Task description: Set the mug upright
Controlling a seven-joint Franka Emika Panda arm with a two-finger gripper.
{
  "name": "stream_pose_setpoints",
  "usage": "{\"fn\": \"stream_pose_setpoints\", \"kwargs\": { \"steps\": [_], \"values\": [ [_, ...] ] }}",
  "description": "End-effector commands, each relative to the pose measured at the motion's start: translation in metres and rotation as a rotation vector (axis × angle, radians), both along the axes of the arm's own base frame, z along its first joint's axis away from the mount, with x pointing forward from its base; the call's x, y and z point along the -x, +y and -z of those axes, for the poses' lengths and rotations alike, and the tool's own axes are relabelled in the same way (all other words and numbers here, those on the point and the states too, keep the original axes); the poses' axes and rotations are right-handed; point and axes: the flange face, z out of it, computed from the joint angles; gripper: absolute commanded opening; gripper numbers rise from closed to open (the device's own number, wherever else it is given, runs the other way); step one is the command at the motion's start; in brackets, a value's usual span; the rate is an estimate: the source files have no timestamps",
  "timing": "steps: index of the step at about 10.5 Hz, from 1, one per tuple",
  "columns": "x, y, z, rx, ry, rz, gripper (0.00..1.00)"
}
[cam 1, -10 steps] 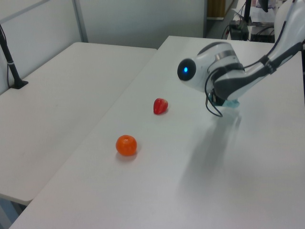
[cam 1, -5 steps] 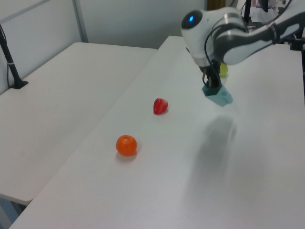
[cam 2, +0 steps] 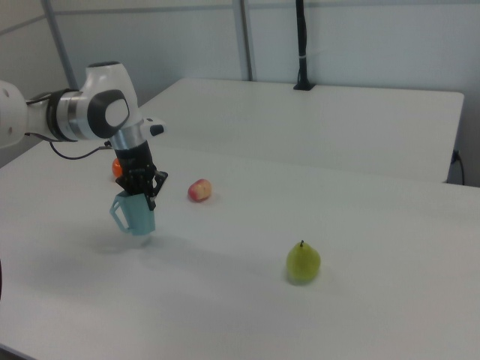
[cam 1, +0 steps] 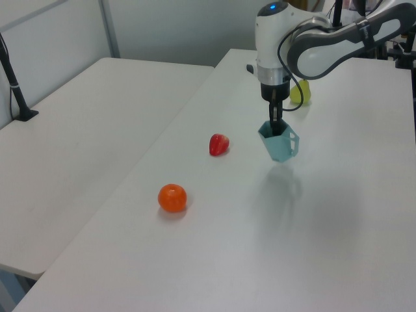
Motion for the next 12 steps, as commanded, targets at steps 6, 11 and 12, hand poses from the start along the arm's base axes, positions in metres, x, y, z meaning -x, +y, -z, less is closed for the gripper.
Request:
{"fn": "stream_pose_setpoints", "kwargs": {
  "steps": [6,11,12],
  "values": [
    [0.012,-0.012,0.003,-0.039,0.042,-0.062,0.88],
    [0.043,-0.056,-0.109,-0.039,-0.013,0.152,1.0],
    [0.054,-0.073,-0.137,-0.047,-0.031,0.184,1.0]
  ]
}}
